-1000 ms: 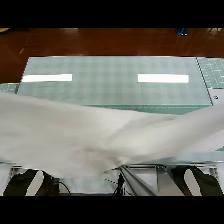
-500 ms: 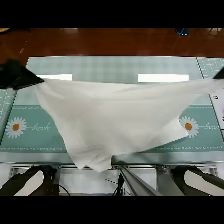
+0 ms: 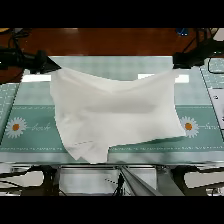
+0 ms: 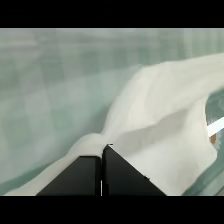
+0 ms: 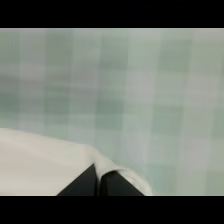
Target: Fold the shirts.
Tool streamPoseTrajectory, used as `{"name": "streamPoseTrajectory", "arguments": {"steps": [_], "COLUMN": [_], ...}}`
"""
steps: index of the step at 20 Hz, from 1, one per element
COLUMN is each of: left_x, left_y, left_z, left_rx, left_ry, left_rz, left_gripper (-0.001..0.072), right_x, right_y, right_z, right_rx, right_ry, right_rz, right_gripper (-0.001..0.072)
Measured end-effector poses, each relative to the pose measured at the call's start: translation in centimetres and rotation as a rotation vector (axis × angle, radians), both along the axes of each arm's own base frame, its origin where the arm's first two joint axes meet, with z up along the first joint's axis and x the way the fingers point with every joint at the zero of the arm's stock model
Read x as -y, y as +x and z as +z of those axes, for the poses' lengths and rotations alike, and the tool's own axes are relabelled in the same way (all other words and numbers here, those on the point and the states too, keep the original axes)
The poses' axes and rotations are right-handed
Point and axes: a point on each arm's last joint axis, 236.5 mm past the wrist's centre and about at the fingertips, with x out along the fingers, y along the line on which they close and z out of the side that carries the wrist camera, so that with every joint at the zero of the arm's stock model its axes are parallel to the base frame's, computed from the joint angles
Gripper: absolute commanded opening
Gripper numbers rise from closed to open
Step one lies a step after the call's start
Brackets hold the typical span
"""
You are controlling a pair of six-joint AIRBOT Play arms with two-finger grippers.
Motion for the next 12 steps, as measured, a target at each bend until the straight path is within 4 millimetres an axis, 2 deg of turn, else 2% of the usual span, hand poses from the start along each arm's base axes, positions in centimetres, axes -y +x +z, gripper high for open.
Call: {"name": "streamPoseTrajectory", "arguments": {"steps": [2,6,9,12], "left_x": [-0.6,-0.8,0.1,1.3], "left_y": [2.3,5.7,6.7,6.2], "left_z": [-1.3,-3.9,-6.8,-9.7], "left_rx": [0.036,0.074,0.043,-0.021], "left_ry": [0.014,0.035,0.038,0.034], "left_rz": [0.041,0.109,0.111,0.075], "left_gripper": [0.0019,0.0019,0.002,0.002], "right_x": [0.1,0.2,0.1,0.1], "right_y": [2.1,4.4,5.1,5.2], "right_z": [-0.6,-2.6,-4.9,-6.6], "right_rx": [0.055,0.092,0.069,0.033], "right_ry": [0.007,0.017,0.033,0.045], "right_rz": [-0.035,-0.071,-0.097,-0.121], "right_gripper": [0.0024,0.0024,0.0024,0.0024]}}
